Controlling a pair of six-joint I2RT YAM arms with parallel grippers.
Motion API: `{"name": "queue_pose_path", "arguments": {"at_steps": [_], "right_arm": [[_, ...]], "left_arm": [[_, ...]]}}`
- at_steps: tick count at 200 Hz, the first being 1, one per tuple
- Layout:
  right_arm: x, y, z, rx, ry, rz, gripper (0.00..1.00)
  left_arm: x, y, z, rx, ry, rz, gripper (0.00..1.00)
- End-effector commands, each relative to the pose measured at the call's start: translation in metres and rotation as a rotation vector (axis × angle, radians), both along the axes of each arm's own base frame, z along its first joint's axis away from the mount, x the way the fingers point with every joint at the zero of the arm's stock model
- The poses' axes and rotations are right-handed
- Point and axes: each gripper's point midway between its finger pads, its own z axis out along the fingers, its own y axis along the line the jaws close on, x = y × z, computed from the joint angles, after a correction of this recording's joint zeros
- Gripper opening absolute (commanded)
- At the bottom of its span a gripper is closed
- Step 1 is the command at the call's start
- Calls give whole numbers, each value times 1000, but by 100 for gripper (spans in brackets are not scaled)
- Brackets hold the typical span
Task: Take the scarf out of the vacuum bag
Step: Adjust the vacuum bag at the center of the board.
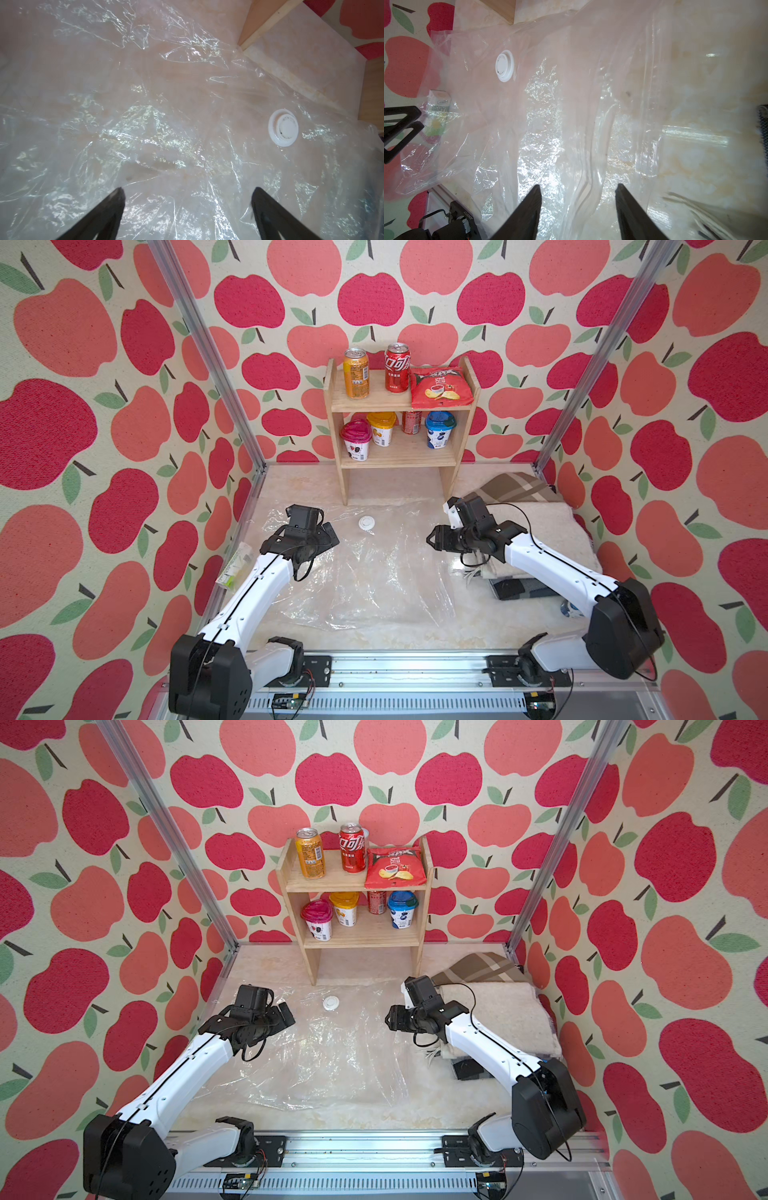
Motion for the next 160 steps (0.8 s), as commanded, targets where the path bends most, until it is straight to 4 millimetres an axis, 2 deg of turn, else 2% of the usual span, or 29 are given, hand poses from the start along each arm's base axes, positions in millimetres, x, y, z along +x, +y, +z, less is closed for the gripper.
{"name": "queue_pose_path", "arguments": {"at_steps": [1, 40, 49, 67, 80, 94, 116, 160], "right_arm": [[-2, 8, -9, 26, 28, 14, 50], [-2, 13, -14, 39, 42, 27, 29], [-2, 13, -16, 39, 44, 26, 25], [-2, 12, -18, 32, 48, 23, 10], [-1, 10, -20, 22, 49, 19, 4], [0, 6, -23, -1, 53, 4, 0], [2, -6, -32, -47, 69, -30, 0], [0, -41, -59, -111, 147, -104, 0]], "left_arm": [[-17, 22, -37, 58, 201, 53, 98], [-13, 24, -81, -10, 298, 103, 98], [-10, 23, -86, -26, 303, 109, 98], [-8, 26, -96, -26, 309, 126, 98], [-7, 26, -103, -28, 311, 138, 98], [-9, 28, -112, -31, 329, 158, 98], [-14, 35, -125, -19, 361, 188, 98], [-17, 40, -129, -17, 365, 198, 98]]}}
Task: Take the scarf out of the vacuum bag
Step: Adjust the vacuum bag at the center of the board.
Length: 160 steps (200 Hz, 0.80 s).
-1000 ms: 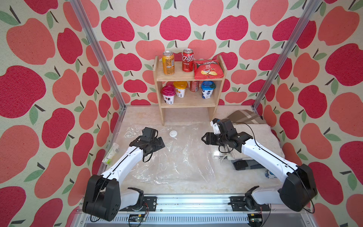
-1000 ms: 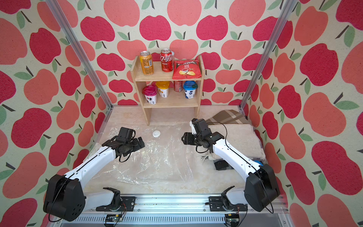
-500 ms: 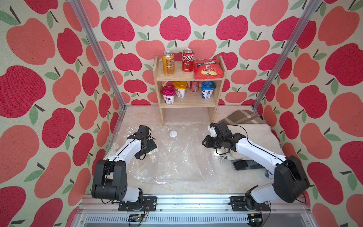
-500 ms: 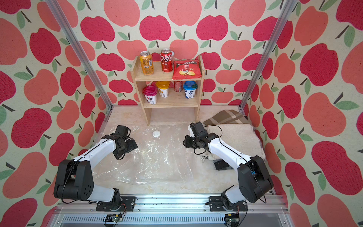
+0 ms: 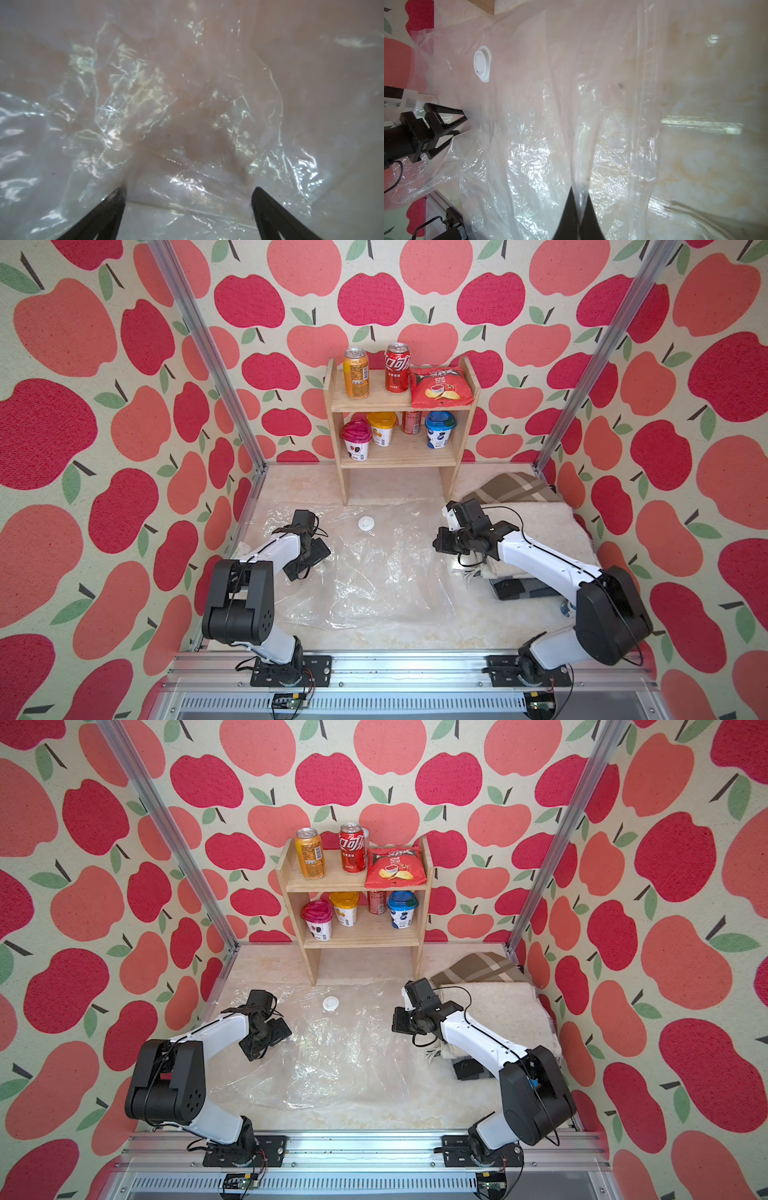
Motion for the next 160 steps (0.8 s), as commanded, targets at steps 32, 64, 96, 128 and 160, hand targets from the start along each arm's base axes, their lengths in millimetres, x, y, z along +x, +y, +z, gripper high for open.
{"name": "queue_pose_path", "arguments": {"at_steps": [32, 64, 96, 128, 160], "right_arm": [[-10, -53, -55, -160, 178, -73, 0], [-7, -59, -74, -210, 244, -52, 0], [8, -43, -57, -179, 171, 1, 65], [21, -25, 7, -85, -60, 58, 100], [22, -34, 82, -23, -317, 50, 100]], "left_arm": [[-12, 4, -18, -14, 48, 34, 98], [-9, 2, -15, -27, 36, 27, 98], [2, -4, 17, -22, -44, -17, 98], [12, -11, 82, 25, -200, -98, 98], [12, -1, 147, 110, -346, -134, 98]]}}
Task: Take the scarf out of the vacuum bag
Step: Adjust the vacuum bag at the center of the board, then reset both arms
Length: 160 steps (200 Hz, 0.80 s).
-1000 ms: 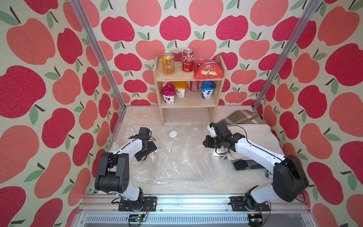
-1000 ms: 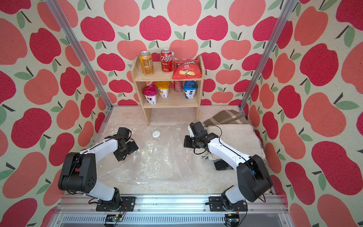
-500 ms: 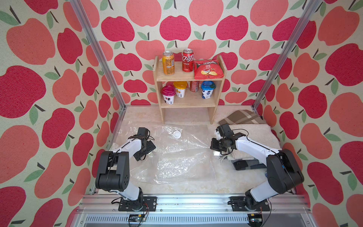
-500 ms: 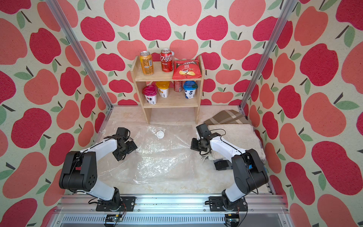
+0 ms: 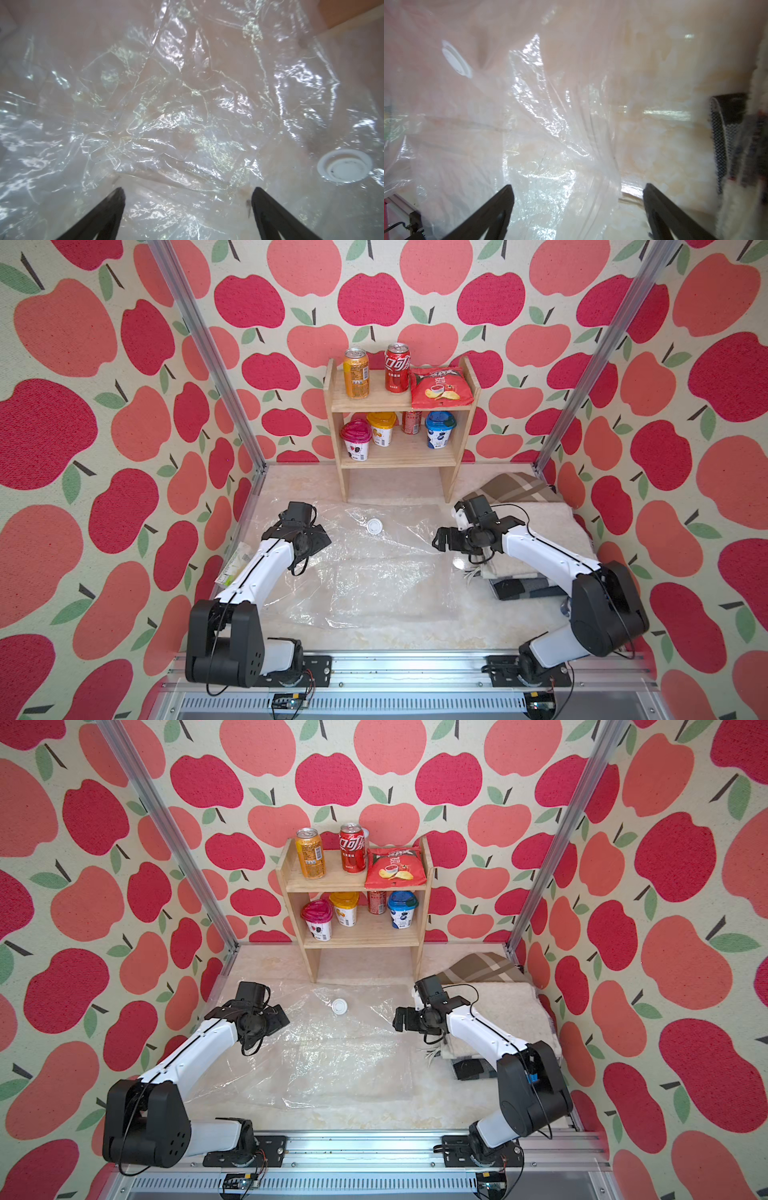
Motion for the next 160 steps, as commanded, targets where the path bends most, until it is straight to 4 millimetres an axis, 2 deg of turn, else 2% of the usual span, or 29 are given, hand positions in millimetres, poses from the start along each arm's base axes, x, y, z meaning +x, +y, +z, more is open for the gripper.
{"name": "queue_pose_path", "arguments": {"at_steps": [1, 16, 31, 44, 61, 69, 78, 86, 98, 104, 119, 127, 133, 144, 160], "right_arm": [[9, -6, 68, 46, -251, 14, 100], [9, -27, 96, 54, -381, -32, 100], [13, -57, 110, 52, -460, -125, 100], [15, -71, 114, 51, -533, -97, 100], [18, -89, 103, -77, -657, -71, 100], [20, -99, 98, -120, -707, -89, 100], [25, -116, 95, -146, -748, -154, 100], [27, -132, 91, -146, -764, -216, 100], [29, -157, 87, -135, -771, -307, 100], [30, -167, 83, -131, -769, -337, 100], [33, -193, 69, -163, -745, -400, 100], [33, -205, 61, -178, -723, -430, 100], [32, -212, 56, -175, -713, -444, 100], [31, -219, 55, -153, -737, -456, 100], [29, -221, 54, -140, -810, -452, 100]], "left_arm": [[-6, 16, 44, 112, -76, -15, 98], [-3, 23, 71, 182, -206, -25, 98], [0, 29, 88, 207, -358, 4, 98], [6, 28, 97, 258, -464, -47, 98], [13, 24, 99, 375, -547, -157, 98], [17, 24, 94, 490, -534, -223, 98], [20, 35, 88, 627, -511, -183, 97], [24, 31, 79, 688, -528, -231, 97], [31, 8, 65, 665, -602, -412, 97], [33, 2, 59, 632, -635, -446, 98], [37, 18, 46, 551, -655, -314, 97], [40, 16, 41, 538, -667, -342, 97], [44, 13, 29, 550, -650, -389, 98], [49, 17, 18, 557, -644, -378, 97], [51, 35, 2, 483, -645, -269, 98]]}}
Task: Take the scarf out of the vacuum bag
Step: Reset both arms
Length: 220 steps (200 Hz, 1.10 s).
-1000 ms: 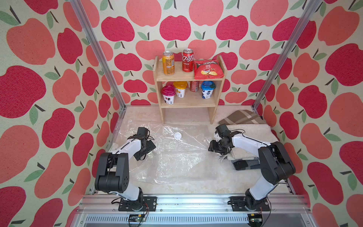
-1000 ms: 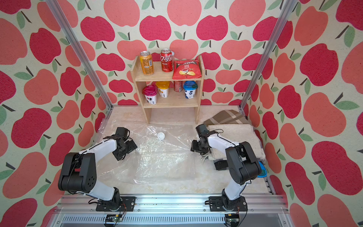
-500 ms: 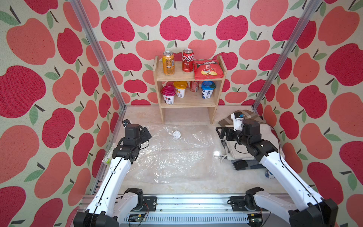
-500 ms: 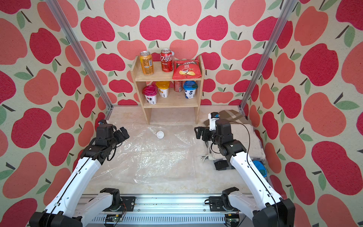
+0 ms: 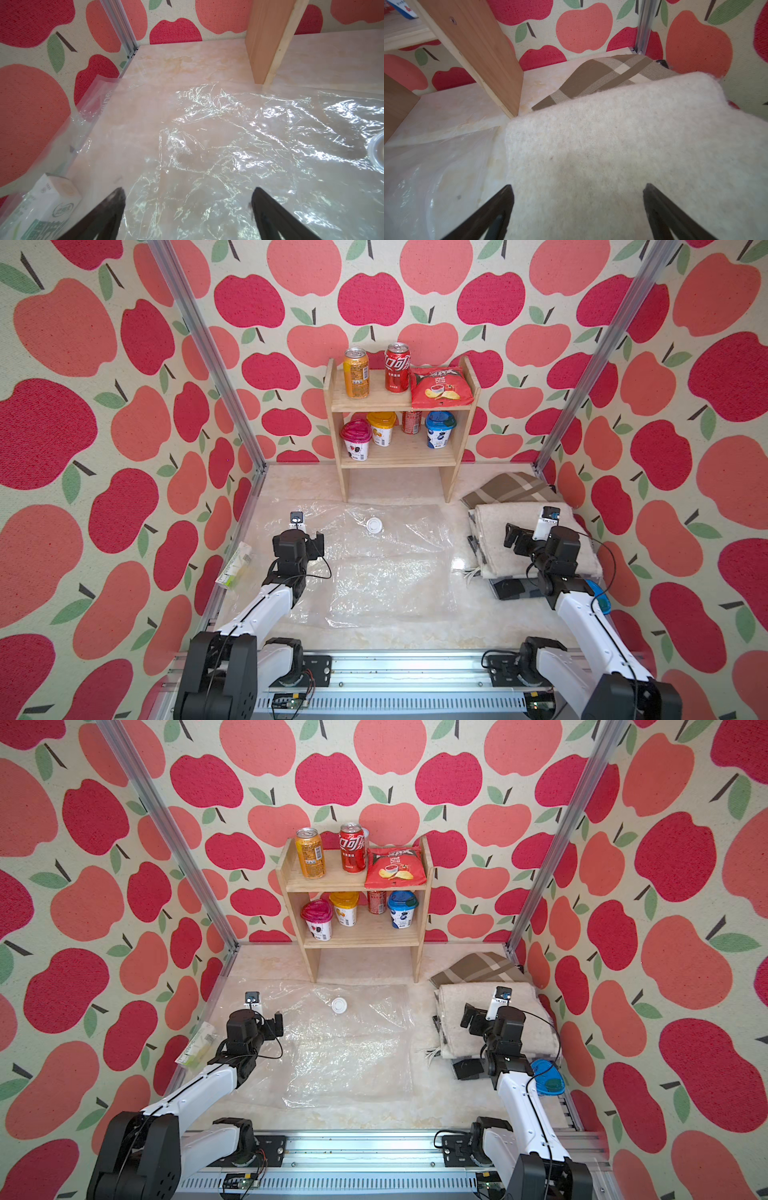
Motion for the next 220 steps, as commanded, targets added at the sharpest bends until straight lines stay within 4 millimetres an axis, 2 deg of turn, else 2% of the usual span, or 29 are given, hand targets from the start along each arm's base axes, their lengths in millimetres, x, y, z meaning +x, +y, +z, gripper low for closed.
{"name": "queue_pose_path", "arguments": {"at_steps": [1, 21, 30, 32, 36, 46, 73, 87, 99, 127, 148, 156, 168, 184, 220], "right_arm": [[1, 2, 12, -17, -140, 46, 100], [0, 7, 7, -39, -228, 82, 100], [0, 10, 2, -46, -243, 104, 100], [0, 11, 0, -46, -241, 107, 100], [0, 13, -3, -50, -248, 122, 100], [-2, 18, -5, -55, -286, 149, 100], [-2, 23, -28, -27, -288, 175, 100], [1, 28, -32, -25, -292, 202, 100], [14, 28, -33, -28, -249, 210, 100], [45, 29, -49, 9, -99, 225, 100], [39, 31, -67, -18, -178, 191, 100], [45, 35, -65, -34, -213, 184, 100], [47, 38, -75, -57, -126, 200, 100], [56, 39, -75, -61, -107, 198, 100], [57, 32, -75, -126, -96, 114, 100]], "left_arm": [[17, 8, 15, -83, -157, 18, 97], [22, 7, 1, -75, -176, -7, 97], [27, 1, 0, -71, -191, -43, 98], [21, -1, -10, -69, -169, -50, 97], [19, -3, -16, -64, -163, -60, 97], [20, -14, -21, -44, -174, -112, 97], [29, -32, -30, 53, -141, -149, 98], [45, -20, -31, -1, -84, -108, 98], [45, -11, -34, -57, -66, -99, 97], [44, -11, -35, -52, -66, -96, 97], [44, -11, -35, -54, -66, -95, 97], [44, -11, -34, -54, -67, -95, 98], [44, -11, -34, -54, -67, -95, 97], [44, -11, -35, -54, -66, -95, 97], [44, -11, -35, -55, -66, -96, 98]]}}
